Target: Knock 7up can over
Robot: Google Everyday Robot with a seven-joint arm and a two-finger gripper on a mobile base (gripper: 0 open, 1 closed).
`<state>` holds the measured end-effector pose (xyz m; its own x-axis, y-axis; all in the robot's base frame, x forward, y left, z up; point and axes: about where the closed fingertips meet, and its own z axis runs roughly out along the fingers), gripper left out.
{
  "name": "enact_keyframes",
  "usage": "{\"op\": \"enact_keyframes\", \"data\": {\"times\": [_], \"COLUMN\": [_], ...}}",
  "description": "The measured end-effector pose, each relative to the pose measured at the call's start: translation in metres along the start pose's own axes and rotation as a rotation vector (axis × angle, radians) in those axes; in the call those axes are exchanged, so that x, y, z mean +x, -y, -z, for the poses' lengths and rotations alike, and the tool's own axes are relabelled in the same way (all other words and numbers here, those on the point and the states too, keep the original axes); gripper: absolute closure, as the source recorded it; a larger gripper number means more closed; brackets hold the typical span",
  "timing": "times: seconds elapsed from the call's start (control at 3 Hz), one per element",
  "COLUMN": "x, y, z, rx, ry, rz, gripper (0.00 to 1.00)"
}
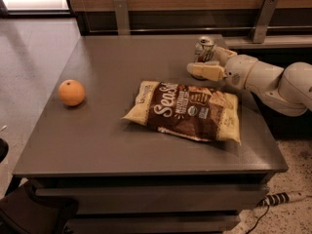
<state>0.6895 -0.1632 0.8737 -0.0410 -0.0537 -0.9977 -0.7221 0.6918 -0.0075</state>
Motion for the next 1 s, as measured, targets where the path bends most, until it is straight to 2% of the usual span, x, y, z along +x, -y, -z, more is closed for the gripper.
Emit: {"op": "enact_keyframes", "data": {"times": [0.67, 1.0], "x": [-0.0009, -0.0016], "y": [-0.0032, -0.0064], "z": [-0.0043, -0.0081], "rx": [-0.007, -0.014], "ry": [0.001, 0.002], "rz": [0.001, 0.002], "gripper": [0.71, 1.0]}}
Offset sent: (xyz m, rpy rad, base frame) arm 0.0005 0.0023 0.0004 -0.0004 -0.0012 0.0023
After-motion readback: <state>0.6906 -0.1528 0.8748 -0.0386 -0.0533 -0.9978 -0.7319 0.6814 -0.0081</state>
